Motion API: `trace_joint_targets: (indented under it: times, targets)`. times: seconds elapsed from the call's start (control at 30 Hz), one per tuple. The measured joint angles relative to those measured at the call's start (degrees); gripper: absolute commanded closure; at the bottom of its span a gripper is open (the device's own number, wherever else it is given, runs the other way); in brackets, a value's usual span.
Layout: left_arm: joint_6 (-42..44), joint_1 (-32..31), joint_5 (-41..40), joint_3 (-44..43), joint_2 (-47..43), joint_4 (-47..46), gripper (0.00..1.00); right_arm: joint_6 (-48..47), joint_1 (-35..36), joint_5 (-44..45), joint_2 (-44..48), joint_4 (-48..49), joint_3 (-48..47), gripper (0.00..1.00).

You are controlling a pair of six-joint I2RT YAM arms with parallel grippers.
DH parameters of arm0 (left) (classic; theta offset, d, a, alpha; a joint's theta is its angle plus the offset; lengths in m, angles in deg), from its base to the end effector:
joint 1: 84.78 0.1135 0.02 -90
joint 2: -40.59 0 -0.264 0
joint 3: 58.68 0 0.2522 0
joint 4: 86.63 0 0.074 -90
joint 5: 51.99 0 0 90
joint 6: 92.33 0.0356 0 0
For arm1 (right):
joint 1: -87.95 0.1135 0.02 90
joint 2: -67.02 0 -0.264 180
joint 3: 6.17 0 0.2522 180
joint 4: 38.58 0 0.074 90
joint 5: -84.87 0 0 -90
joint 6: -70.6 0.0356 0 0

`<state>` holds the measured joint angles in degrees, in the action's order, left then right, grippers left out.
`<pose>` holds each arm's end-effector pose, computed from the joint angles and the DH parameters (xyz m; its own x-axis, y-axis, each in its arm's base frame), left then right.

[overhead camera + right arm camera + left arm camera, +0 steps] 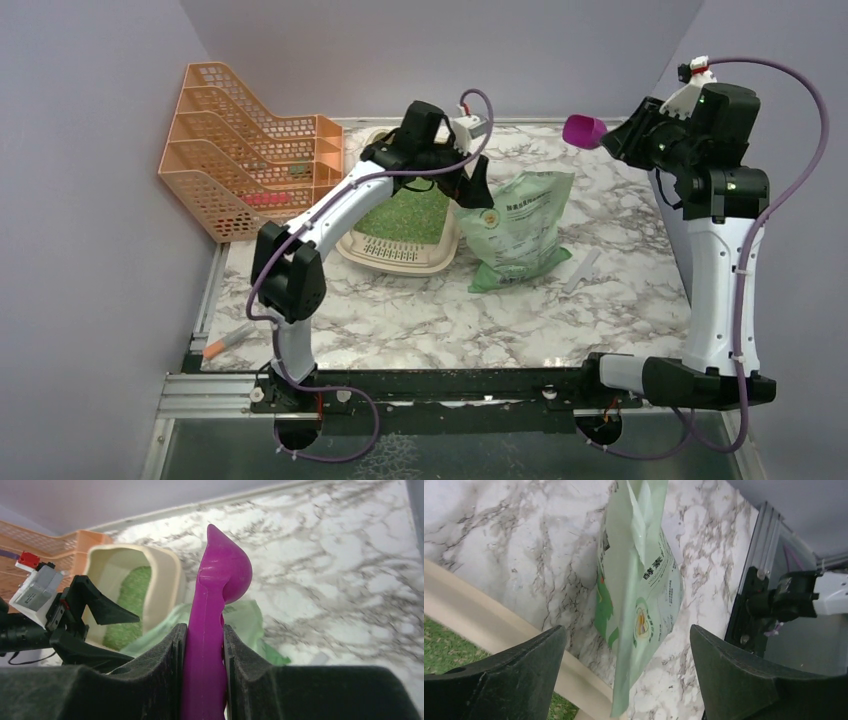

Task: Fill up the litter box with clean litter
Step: 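Scoop the cat litter from the cat litter bag.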

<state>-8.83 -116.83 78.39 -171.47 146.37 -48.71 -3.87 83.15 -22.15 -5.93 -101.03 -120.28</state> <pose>0.3513 -0.2471 0.3464 -0.5317 0.2311 -0.8148 0.8204 0.3793 -0.4278 0.2332 -0.0091 0.4927 -0.3999 0.2905 -0.8693 -0.0879 0.9319 0.3519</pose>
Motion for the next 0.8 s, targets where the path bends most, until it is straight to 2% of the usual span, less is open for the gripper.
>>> trace_joint_targets:
  times: [0.17,0.23,0.3,0.33,0.4,0.43,0.6,0.8]
  targets:
    - [8.09,-3.69,-0.87,-9.14,7.74,11.39,0.08,-2.8,0.0,5.03,1.18,-6.58,-0.04,0.99]
    - [10.78,-4.68,-1.2,-13.29,10.86,15.5,0.18,-3.45,0.0,6.14,1.75,-7.98,-0.11,0.99]
    - [12.92,-5.35,-1.6,-15.41,12.79,18.32,0.4,-3.76,0.0,6.93,2.25,-8.63,-0.26,0.99]
    - [13.92,-5.84,-1.9,-16.09,13.6,19.96,0.55,-3.93,0.0,7.21,2.4,-8.87,-0.52,0.99]
    - [16.11,-6.78,-2.6,-17.59,14.95,22.84,0.93,-4.24,0.0,7.54,2.69,-8.92,-0.76,0.99]
    - [16.87,-7.37,-3.04,-18.75,15.89,24.46,1.0,-4.44,0.0,7.78,2.86,-8.96,-0.76,0.99]
    - [20.96,-9.51,-7.04,-24.15,18.16,28.76,1.0,-5.09,0.0,9.77,3.13,-9.4,-0.76,0.99]
    - [28.76,-15.39,-21.03,-32.15,20.09,33.05,1.0,-5.14,0.0,14.1,3.32,-9.6,-0.74,0.99]
